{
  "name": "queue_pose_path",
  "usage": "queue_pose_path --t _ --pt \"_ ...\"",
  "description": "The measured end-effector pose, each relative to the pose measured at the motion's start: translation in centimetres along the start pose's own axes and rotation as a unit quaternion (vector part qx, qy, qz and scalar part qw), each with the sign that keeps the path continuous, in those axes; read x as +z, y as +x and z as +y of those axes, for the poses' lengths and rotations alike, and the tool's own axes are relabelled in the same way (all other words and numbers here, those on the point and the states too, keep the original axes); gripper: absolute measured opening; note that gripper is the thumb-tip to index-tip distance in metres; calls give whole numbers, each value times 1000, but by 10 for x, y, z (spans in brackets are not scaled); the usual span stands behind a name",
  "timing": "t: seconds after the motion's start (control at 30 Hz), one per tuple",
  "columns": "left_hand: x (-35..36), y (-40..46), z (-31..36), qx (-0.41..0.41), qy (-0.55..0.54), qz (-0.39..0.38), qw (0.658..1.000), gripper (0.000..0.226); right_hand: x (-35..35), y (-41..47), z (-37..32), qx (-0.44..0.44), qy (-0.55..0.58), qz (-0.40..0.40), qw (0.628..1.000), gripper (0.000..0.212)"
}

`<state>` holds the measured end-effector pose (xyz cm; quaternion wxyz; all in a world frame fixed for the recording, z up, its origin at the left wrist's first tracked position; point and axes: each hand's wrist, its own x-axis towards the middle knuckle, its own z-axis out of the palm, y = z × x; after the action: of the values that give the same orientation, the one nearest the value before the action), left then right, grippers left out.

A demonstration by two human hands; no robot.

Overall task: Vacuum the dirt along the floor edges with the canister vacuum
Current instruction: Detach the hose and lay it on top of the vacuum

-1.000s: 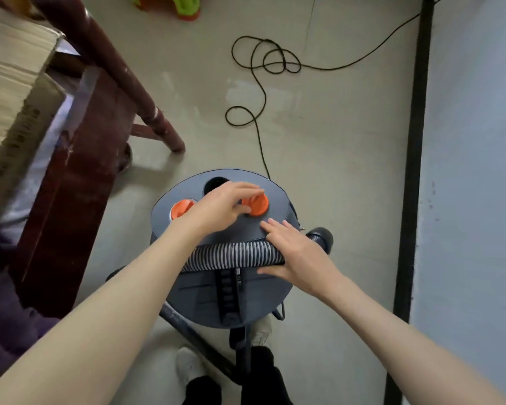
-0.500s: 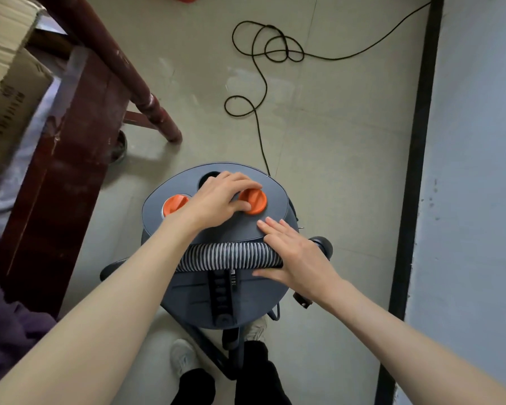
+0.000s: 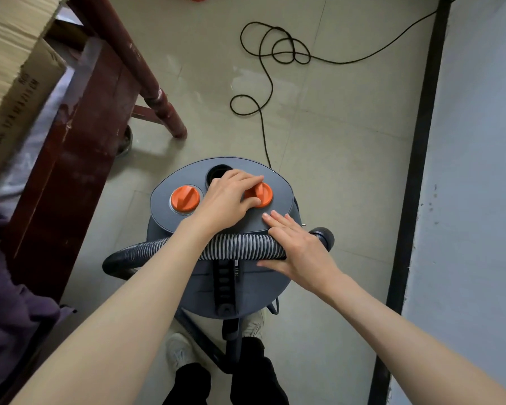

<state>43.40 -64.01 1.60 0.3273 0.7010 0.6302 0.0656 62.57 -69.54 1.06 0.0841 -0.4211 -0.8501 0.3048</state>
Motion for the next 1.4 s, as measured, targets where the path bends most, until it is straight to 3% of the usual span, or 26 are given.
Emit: queue_pose_path --t 0.2,0.27,0.37,0.43,0.57,0.77,1.03,1.3,1.4 --pt "-3 -29 3 -6 -79 37 996 43 -2 0 -3 22 -5 -22 1000 50" --pt "-10 -40 -6 -70 -75 123 987 32 -2 0 -4 27 -3 -25 999 51" --pt "-27 -54 -33 -222 -79 235 943 25 -2 0 -6 34 2 -25 999 53" --pt "-34 -58 -48 -278 -74 225 931 31 -1 -1 -8 42 5 -26 999 54" --pt "-28 -55 -50 -299 -61 189 934 30 0 0 -7 46 7 -33 998 53" --pt "-28 -48 -39 -345 -63 206 913 34 1 -1 -7 47 2 -27 999 49" --pt "-22 -44 -24 -435 -138 246 855 28 2 -1 -7 52 -2 -29 998 48" --pt "-16 -40 -15 -485 -178 290 805 27 4 -2 -9 58 -4 -18 998 48" --pt "-16 -40 -15 -484 -184 294 804 27 4 -2 -9 57 -8 -15 998 48"
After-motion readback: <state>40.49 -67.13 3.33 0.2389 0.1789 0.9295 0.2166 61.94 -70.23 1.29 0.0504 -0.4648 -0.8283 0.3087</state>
